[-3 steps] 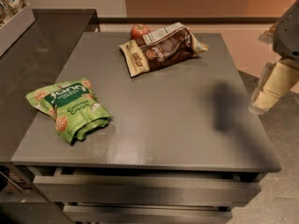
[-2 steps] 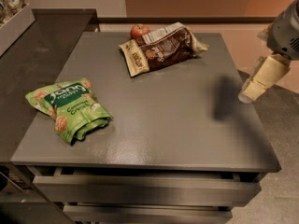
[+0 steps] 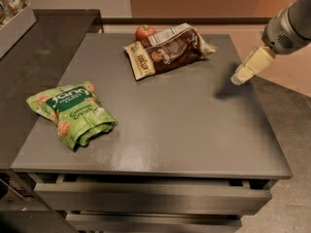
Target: Pick brown chip bag
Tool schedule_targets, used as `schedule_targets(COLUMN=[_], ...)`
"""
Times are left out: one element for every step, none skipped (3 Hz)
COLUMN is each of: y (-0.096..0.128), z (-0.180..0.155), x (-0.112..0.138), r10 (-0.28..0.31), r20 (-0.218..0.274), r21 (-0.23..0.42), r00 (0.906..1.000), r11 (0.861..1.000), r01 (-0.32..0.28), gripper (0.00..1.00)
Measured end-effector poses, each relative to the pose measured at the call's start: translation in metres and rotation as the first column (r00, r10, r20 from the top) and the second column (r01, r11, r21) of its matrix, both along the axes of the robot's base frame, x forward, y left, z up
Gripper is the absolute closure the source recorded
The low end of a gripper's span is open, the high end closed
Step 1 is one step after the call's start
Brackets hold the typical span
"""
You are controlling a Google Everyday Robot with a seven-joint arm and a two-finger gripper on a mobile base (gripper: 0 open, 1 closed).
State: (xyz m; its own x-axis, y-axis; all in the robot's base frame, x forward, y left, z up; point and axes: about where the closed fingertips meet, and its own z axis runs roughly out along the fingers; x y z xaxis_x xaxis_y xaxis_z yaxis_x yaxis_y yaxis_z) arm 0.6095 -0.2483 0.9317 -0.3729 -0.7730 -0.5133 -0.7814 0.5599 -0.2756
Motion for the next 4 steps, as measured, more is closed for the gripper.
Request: schedule_targets(y=[0.004,0.019,0.042,0.066], z=[-0.018,-0.031,-0.043,-0.05], x=[0.057,0.096,0.126,0.144], r10=[-0.014,0.003,0.034,0.07], r20=[0.023,0.021,0.024,0.027], r21=[0.09,0.169,0.243,0.298], r00=[0.9996,0.9998,0.9991,0.9972], r11=[0.996,0.986,0.969,0.951], r01=[0.012,-0.007,-0.038,-0.075], gripper=[0.0,0.0,0.0,0.0])
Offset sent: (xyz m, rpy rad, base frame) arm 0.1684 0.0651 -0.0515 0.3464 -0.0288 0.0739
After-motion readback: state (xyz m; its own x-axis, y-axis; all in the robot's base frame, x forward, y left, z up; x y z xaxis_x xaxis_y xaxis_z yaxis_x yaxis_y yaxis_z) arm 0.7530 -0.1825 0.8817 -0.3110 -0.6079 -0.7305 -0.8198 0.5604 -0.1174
